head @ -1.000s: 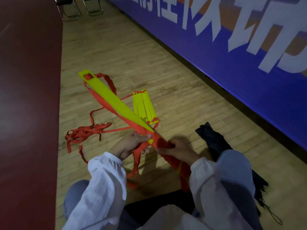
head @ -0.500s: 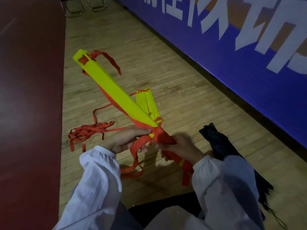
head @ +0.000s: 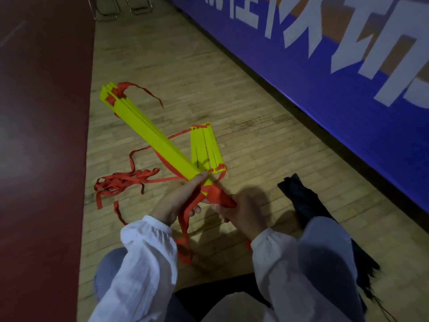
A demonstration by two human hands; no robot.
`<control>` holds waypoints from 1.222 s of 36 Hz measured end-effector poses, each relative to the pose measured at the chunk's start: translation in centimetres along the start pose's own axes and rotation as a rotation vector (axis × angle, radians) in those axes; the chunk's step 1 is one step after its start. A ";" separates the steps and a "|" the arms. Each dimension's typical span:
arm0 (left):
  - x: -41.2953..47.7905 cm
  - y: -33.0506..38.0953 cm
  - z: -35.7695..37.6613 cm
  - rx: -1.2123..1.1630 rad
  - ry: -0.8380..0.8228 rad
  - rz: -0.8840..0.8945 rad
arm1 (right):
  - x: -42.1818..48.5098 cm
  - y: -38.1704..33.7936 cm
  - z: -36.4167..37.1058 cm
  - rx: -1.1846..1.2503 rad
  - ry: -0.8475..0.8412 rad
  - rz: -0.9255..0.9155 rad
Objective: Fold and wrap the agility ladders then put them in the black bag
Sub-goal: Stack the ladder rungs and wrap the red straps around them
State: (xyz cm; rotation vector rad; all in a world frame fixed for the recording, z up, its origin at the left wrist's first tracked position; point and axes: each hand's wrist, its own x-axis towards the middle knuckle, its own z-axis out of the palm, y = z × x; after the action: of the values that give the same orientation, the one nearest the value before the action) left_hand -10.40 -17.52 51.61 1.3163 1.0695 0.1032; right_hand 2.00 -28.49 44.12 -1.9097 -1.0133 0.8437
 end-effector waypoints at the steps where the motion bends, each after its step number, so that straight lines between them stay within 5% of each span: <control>1: 0.0 -0.1 0.2 0.006 0.028 -0.002 | 0.0 0.1 0.0 -0.035 0.003 -0.013; 6: 0.3 -0.6 0.7 -0.021 0.182 0.075 | 0.1 -0.2 -0.4 -0.207 -0.016 -0.035; 15: -0.1 -1.1 0.3 0.019 0.081 0.105 | -0.3 -1.0 -1.4 0.209 -0.344 0.189; 30: -0.1 -1.7 -0.3 -0.004 -0.160 -0.102 | -0.6 0.3 -0.6 0.260 -0.180 0.232; 44: 0.2 -2.4 -0.6 -0.081 -0.097 -0.063 | -0.5 0.3 -0.8 0.123 -0.142 0.239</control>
State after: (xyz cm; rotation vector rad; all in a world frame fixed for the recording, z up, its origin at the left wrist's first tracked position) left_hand -11.89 -17.75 49.67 1.2023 1.0130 0.0349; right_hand 2.55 -29.32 44.33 -1.9105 -0.8045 1.1657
